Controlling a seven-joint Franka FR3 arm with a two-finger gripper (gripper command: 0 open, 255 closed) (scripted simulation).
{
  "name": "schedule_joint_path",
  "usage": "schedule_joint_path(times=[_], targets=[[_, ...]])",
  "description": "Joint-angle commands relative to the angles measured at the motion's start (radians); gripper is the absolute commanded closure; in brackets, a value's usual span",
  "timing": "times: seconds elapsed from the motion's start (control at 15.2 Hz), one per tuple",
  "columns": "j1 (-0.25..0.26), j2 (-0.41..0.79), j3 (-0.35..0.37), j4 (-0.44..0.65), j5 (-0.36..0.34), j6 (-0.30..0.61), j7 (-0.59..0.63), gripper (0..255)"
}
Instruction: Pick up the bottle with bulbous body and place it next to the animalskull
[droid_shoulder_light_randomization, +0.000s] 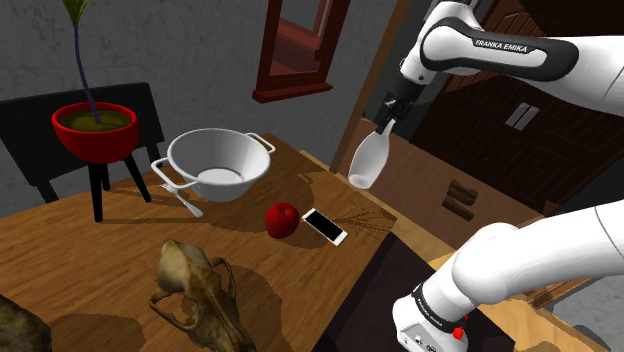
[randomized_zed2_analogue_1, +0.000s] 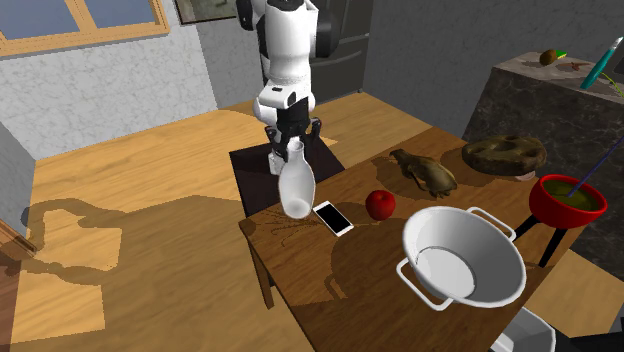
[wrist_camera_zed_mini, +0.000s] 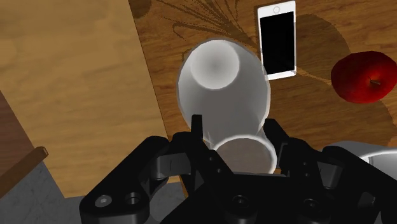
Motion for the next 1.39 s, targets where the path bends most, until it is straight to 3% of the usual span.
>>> schedule_joint_path(times=[0.0, 1.32], targets=[[0.0, 0.0, 0.0, 0.029, 0.0, -0.028, -0.002, 255], [0.007, 0.064, 0.006, 0.358, 0.013, -0.294, -0.011, 255]])
